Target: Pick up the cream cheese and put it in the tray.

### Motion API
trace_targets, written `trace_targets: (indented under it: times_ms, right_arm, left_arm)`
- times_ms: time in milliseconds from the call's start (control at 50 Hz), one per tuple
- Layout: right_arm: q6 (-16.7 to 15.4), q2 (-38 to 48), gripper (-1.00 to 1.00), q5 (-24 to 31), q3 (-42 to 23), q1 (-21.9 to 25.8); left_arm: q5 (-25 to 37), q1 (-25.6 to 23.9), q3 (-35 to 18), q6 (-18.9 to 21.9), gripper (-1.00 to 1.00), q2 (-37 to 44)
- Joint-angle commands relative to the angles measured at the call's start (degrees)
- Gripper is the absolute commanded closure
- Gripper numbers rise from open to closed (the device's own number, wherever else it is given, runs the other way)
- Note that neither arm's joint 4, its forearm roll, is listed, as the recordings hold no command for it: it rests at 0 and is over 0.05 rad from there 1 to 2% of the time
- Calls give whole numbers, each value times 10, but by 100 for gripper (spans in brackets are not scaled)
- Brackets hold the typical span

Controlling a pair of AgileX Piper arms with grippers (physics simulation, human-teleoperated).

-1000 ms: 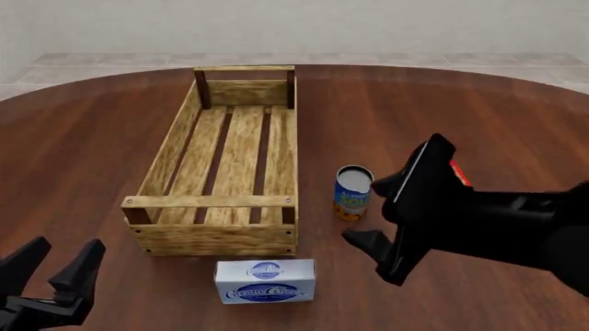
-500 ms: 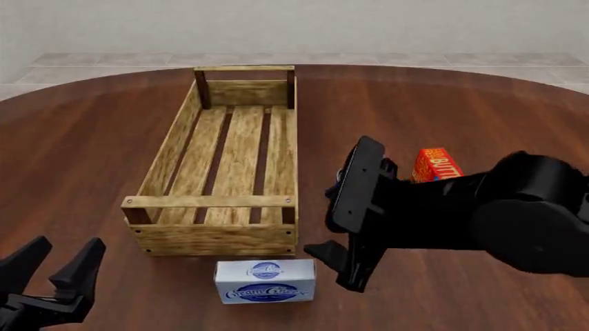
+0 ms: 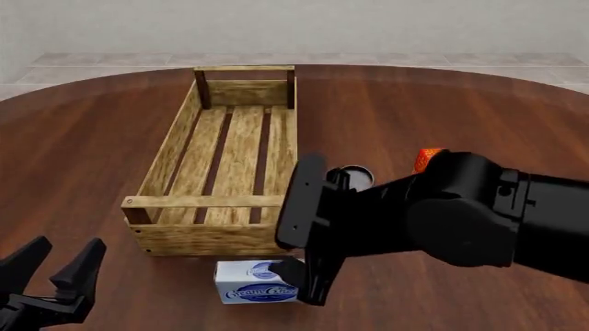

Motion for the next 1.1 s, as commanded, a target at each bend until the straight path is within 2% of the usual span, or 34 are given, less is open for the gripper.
trace_targets:
  times_ms: [20, 140, 220, 280, 400, 420, 780, 880, 1100]
  right_arm:
    - [6, 32, -100, -12, -6, 21]
    - [15, 41, -100, -20, 1, 33]
    - [6, 51, -100, -27, 8, 30]
    - [-13, 57, -100, -32, 12, 19]
    - [-22, 61, -100, -38, 14, 15]
    - [-34, 64, -100, -43, 16, 7]
    - [-69, 95, -100, -59, 23, -12]
    - [-70, 101, -100, -67, 29, -13]
    - [-65, 115, -100, -85, 43, -15]
  left_arm:
    - [0, 0, 0, 1, -100, 0]
    - [0, 0, 0, -1, -100, 1]
    - [2, -4, 0, -1, -100, 1]
    - [-1, -6, 0, 0, -100, 5]
    - [-12, -7, 0, -6, -100, 23]
    - [-12, -7, 0, -9, -100, 25]
    - [-13, -9, 0, -5, -100, 29]
    - [-30, -7, 0, -2, -100, 57]
    - [-16, -9, 0, -1, -100, 40]
